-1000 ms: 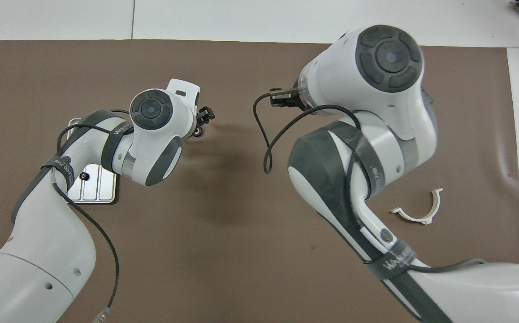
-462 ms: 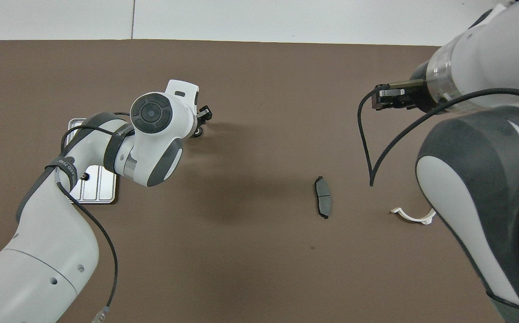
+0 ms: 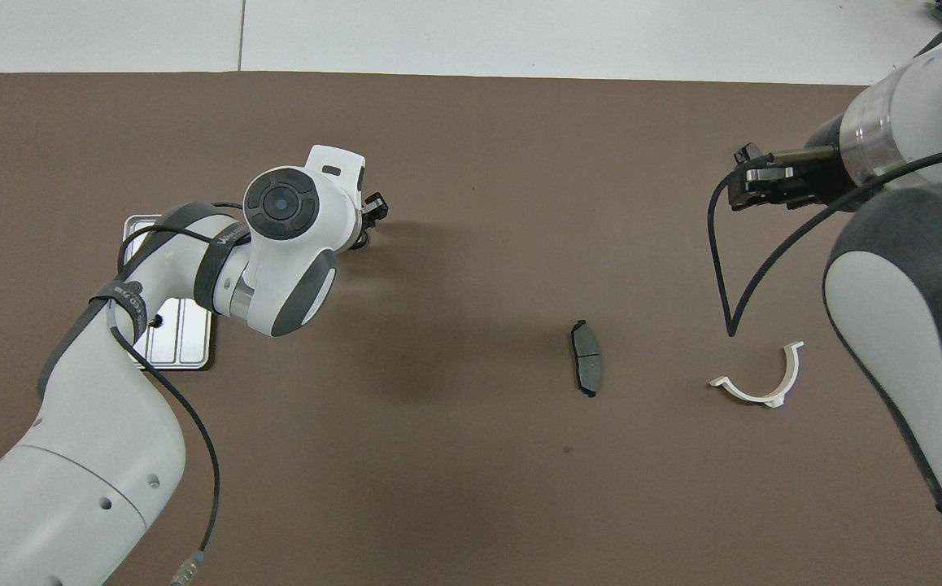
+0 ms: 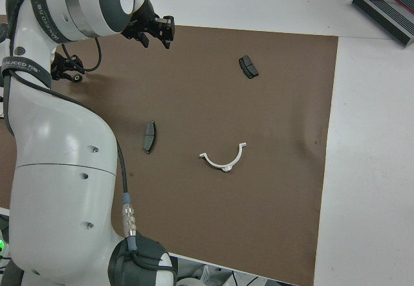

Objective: Pick bearing gear from pile to tray
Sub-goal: 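Carry the ring to the tray with the left gripper while the right retracts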

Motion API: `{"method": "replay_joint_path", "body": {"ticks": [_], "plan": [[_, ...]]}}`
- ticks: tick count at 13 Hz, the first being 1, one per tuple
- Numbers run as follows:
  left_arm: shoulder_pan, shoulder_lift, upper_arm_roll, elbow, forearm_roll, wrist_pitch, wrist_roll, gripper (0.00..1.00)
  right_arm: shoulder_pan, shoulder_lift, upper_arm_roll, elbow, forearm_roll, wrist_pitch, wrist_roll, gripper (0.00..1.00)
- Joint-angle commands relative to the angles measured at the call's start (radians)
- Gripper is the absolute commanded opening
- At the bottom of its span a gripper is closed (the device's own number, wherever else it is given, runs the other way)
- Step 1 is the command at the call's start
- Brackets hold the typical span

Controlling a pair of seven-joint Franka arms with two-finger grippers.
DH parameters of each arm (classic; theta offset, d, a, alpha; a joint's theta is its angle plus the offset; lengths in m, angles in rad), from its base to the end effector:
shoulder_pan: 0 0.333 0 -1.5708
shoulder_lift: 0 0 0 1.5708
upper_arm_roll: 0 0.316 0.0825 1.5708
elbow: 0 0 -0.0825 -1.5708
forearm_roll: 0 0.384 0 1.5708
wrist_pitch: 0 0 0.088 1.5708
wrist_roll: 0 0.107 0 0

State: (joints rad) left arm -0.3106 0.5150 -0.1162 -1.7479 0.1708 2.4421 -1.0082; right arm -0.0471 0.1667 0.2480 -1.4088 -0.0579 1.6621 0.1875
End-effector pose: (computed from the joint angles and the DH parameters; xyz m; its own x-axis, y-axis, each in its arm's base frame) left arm 0.6238 -0.2744 0.2983 0.8711 0.4647 0.1590 0.4517 -0.8851 0.1121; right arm 0.6051 0.1036 0.6154 0.9956 0.0108 0.0931 0.0109 -0.9999 -0.0002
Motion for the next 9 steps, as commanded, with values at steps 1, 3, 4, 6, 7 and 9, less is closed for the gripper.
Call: {"method": "replay_joint_path", "body": {"ticks": [1,3,4,6,7,9], "plan": [[-0.015,0.017,0.012,0.028,0.022,-0.029,-0.017,0.0,-0.028,-0.026,0.011,-0.026,0.03,-0.024,-0.028,0.58],[-0.013,0.016,0.012,0.031,0.024,-0.037,-0.017,0.0,-0.04,-0.027,0.01,-0.022,0.046,-0.054,-0.028,0.61],[-0.012,0.013,0.013,0.045,0.024,-0.067,-0.007,0.0,-0.056,-0.027,0.008,-0.019,0.053,-0.067,-0.037,0.61],[0.026,-0.033,0.012,0.068,0.018,-0.167,0.048,0.0,-0.062,-0.035,-0.019,-0.019,0.081,-0.079,-0.126,0.68],[0.056,-0.073,0.007,0.058,0.009,-0.201,0.092,0.0,-0.041,-0.036,-0.064,-0.019,0.082,-0.079,-0.155,0.91],[0.146,-0.168,0.004,0.019,-0.067,-0.251,0.234,0.0,0.019,-0.036,-0.162,-0.021,0.084,-0.079,-0.224,1.0]]}}
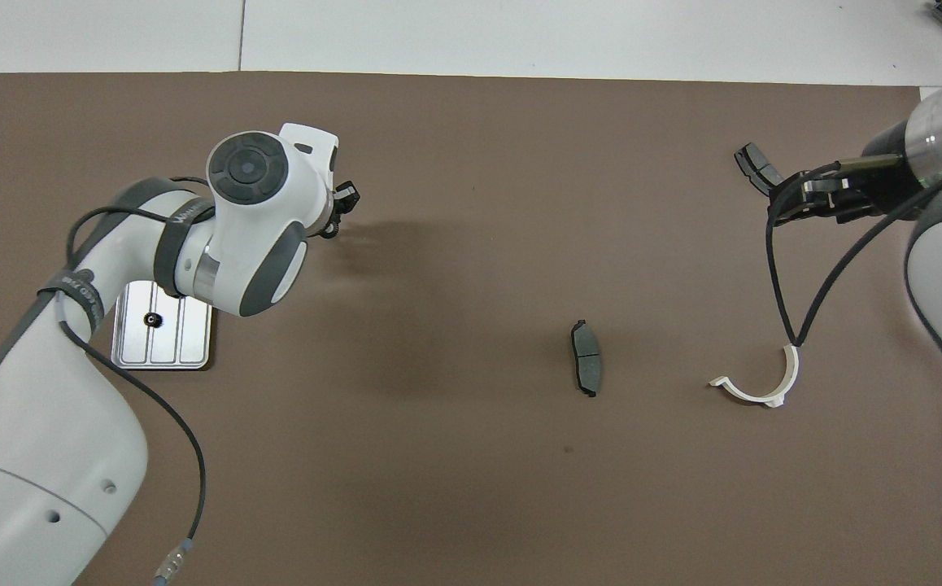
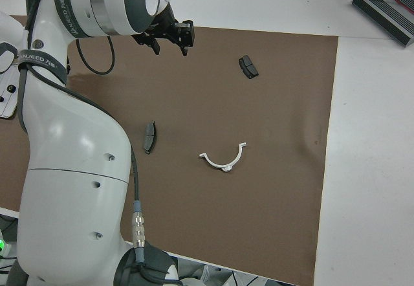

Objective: Pick bearing gear from pile to tray
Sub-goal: 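Carry the ring to the tray with the left gripper while the right retracts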

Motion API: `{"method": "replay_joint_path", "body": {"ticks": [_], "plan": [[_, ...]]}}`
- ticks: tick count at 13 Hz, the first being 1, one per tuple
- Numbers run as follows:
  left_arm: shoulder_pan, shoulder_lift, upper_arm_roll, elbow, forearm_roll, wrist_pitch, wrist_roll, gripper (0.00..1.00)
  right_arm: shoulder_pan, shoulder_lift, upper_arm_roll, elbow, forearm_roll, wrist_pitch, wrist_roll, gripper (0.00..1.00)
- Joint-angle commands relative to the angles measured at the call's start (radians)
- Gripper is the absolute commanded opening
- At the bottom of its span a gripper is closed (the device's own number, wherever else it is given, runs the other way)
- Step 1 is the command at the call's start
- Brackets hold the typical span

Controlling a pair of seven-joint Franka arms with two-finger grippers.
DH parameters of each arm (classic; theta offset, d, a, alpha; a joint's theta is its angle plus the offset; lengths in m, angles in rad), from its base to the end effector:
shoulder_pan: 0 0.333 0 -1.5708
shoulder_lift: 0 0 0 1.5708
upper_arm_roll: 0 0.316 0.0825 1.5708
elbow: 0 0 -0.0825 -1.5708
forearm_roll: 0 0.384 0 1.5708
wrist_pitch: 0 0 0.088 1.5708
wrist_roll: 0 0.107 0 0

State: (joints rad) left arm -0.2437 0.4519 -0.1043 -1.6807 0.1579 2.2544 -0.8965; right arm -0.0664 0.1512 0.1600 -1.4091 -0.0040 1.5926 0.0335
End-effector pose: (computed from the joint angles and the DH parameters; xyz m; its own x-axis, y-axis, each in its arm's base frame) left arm 0.6449 -0.2209 0.3525 0.8811 0.4503 0.1447 0.4496 -0.8924 0.0397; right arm 0.6013 0.0481 0.6164 0.9978 0.0575 0.0335 0.0582 -0.9981 -0.0211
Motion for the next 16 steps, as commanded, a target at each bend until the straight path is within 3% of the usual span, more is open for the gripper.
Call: {"method": "replay_joint_path", "body": {"ticks": [1,4,6,8,9,10,14,15,16], "plan": [[0.136,-0.137,-0.006,-0.05,-0.108,-0.105,0.231,0.0,0.06,-0.024,-0.107,-0.022,0.039,-0.01,-0.093,1.0],[0.326,-0.174,-0.003,-0.066,-0.173,-0.2,0.564,0.0,0.147,-0.028,-0.252,-0.033,0.07,0.003,-0.096,1.0],[0.386,-0.206,0.0,-0.173,-0.173,-0.097,0.646,0.0,0.149,-0.041,-0.26,-0.054,0.07,0.006,-0.095,1.0],[0.405,-0.22,0.0,-0.321,-0.173,0.127,0.653,0.0,0.149,-0.073,-0.26,-0.117,0.07,0.01,-0.096,1.0],[0.4,-0.208,0.0,-0.345,-0.173,0.183,0.65,0.0,0.154,-0.1,-0.258,-0.172,0.07,0.039,-0.095,1.0],[0.405,-0.202,0.0,-0.35,-0.173,0.194,0.656,0.0,0.16,-0.119,-0.255,-0.218,0.07,0.062,-0.095,1.0],[0.399,-0.177,0.002,-0.378,-0.173,0.205,0.691,0.0,0.154,-0.117,-0.247,-0.218,0.068,0.061,-0.096,1.0],[0.403,-0.176,0.0,-0.382,-0.173,0.211,0.703,0.05,0.151,-0.116,-0.247,-0.217,0.067,0.063,-0.095,1.0],[0.405,-0.174,0.002,-0.383,-0.173,0.209,0.729,0.28,0.148,-0.116,-0.247,-0.218,0.068,0.063,-0.095,1.0]]}}
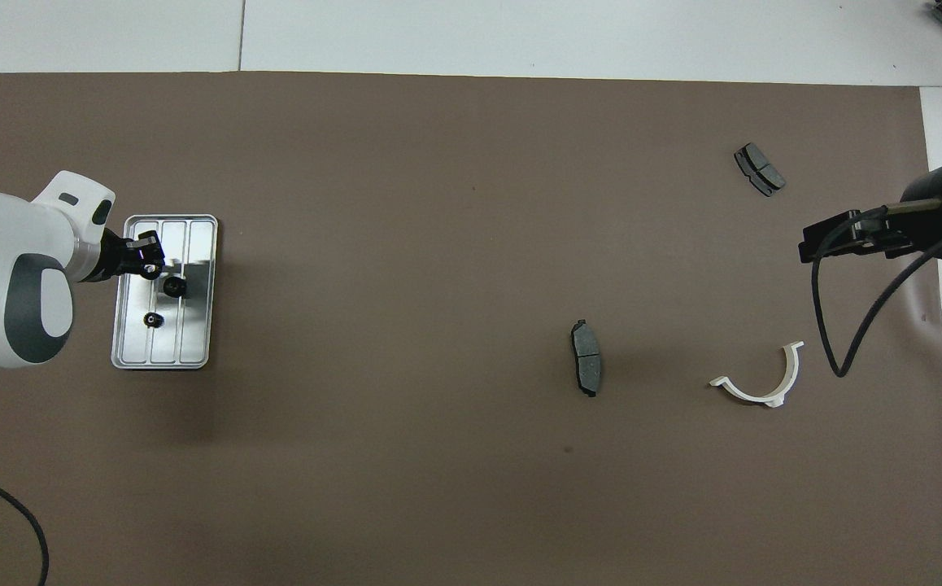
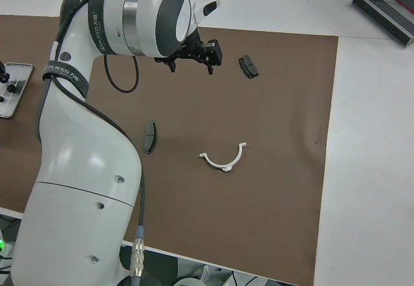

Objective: Pick bearing gear from pile to tray
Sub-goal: 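Carry the ring to the tray with the left gripper while the right retracts, then lower the ring into the tray and open the left gripper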

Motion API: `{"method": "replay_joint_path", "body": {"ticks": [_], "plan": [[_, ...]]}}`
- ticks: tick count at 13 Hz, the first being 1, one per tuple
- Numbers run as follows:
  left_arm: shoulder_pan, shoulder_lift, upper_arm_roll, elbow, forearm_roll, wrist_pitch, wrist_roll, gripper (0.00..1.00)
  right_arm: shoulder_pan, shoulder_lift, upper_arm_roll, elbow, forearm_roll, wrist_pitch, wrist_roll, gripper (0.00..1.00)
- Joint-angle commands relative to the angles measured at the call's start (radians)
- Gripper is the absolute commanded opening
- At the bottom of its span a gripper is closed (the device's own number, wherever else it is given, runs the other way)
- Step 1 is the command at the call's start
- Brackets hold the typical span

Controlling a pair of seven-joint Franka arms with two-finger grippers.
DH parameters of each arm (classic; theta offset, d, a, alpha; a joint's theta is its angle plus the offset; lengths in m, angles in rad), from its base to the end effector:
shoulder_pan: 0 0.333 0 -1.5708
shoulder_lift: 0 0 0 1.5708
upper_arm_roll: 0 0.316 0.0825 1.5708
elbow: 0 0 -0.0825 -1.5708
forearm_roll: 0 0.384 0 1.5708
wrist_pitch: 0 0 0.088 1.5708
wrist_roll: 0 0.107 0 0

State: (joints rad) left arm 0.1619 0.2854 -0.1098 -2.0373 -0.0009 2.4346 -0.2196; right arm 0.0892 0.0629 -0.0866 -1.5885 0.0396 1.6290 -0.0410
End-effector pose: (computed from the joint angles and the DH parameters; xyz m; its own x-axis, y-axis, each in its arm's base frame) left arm 0.6034 0.0336 0.3155 0.9555 0.2762 0.1036 0.2717 -0.9608 0.0554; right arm 0.5771 0.0070 0.5857 0.9989 0.0413 -0.0208 0.0406 -0.9986 -0.0349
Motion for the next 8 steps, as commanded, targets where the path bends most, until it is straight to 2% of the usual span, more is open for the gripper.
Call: {"method": "replay_joint_path", "body": {"ticks": [1,3,5,7,8], "plan": [[0.001,-0.008,0.007,-0.02,-0.014,0.024,0.101,0.99,-0.008,-0.029,-0.001,-0.039,0.023,0.025,-0.016,1.0],[-0.015,-0.023,0.007,0.008,-0.01,-0.015,0.114,1.0,-0.003,-0.029,-0.001,-0.039,0.023,0.025,-0.016,1.0],[-0.036,-0.084,0.004,0.028,0.016,-0.116,0.123,1.0,-0.002,-0.031,-0.002,-0.042,0.023,0.011,-0.016,1.0],[-0.097,-0.114,0.004,0.077,0.106,-0.254,0.132,1.0,-0.015,-0.032,-0.004,-0.039,0.023,0.0,-0.016,1.0],[-0.117,-0.132,0.002,0.094,0.111,-0.311,0.132,1.0,-0.026,-0.032,-0.004,-0.039,0.023,0.0,-0.02,1.0]]}}
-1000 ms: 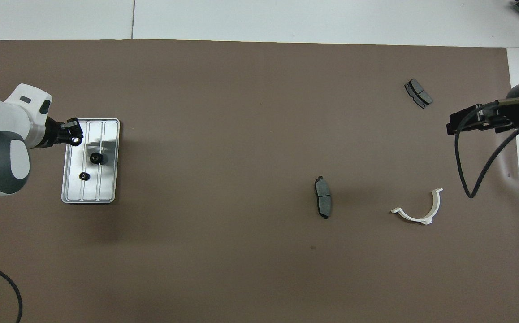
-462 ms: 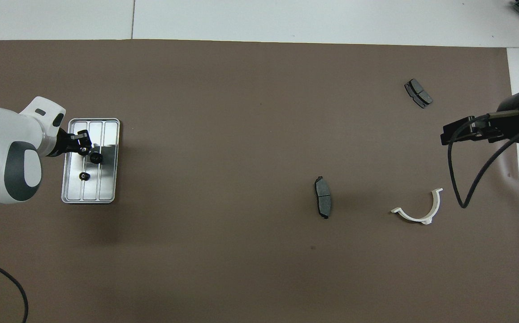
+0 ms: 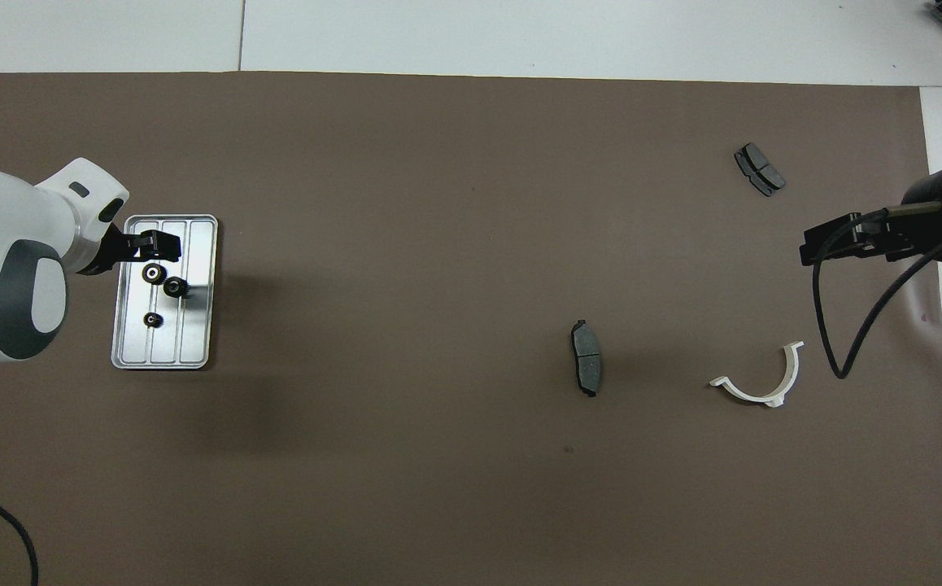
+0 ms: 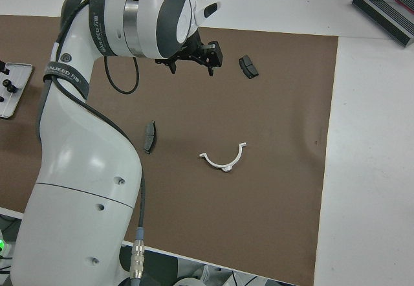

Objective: Pick bearing gear from pile to tray
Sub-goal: 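Lower the ring into the tray and open the left gripper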

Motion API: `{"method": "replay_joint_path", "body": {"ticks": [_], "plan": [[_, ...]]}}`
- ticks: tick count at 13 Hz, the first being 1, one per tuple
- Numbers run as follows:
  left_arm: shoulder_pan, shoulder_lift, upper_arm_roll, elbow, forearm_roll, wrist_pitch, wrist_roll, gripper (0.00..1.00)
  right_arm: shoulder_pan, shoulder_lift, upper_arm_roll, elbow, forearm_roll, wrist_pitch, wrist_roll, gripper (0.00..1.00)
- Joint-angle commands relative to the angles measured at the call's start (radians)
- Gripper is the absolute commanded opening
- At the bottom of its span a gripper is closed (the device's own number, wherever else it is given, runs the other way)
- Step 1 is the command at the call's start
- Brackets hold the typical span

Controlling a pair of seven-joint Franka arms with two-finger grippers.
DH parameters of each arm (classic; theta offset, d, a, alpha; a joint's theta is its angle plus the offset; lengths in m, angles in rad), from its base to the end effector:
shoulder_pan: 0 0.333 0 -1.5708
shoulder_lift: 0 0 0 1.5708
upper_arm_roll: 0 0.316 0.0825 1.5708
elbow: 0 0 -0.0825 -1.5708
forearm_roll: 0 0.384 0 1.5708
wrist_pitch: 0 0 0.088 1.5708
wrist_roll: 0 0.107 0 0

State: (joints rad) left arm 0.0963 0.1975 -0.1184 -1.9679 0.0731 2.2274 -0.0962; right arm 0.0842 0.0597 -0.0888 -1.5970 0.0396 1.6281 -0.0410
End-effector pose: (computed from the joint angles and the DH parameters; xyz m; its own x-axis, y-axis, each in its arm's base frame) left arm 0.6016 -0.0086 0.3794 0.9972 0.0332 0.0663 0.0353 -0.9989 -0.0312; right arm 0.5757 0.0028 0.5835 0.9991 0.0341 -0.0270 0.0331 -0.9988 -0.0353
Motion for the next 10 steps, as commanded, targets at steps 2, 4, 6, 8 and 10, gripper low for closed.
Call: {"method": "replay_joint_path", "body": {"ticks": [2,4,6,8,10], "plan": [[-0.087,-0.085,0.008,0.032,0.037,-0.19,0.012,1.0,-0.02,-0.029,-0.002,-0.031,0.023,0.012,-0.013,1.0],[-0.115,-0.107,0.003,0.075,0.034,-0.297,0.0,1.0,-0.012,-0.027,-0.002,-0.031,0.022,0.047,-0.004,1.0],[-0.116,-0.144,0.002,0.127,0.007,-0.415,-0.002,1.0,-0.012,-0.024,0.001,-0.025,0.011,0.049,0.05,1.0],[-0.104,-0.212,0.009,0.118,-0.053,-0.468,0.0,1.0,-0.009,-0.023,0.003,-0.023,-0.009,0.039,0.093,1.0],[-0.102,-0.222,0.022,0.132,-0.067,-0.489,0.0,1.0,-0.009,-0.024,0.004,-0.021,-0.03,0.029,0.09,1.0]]}}
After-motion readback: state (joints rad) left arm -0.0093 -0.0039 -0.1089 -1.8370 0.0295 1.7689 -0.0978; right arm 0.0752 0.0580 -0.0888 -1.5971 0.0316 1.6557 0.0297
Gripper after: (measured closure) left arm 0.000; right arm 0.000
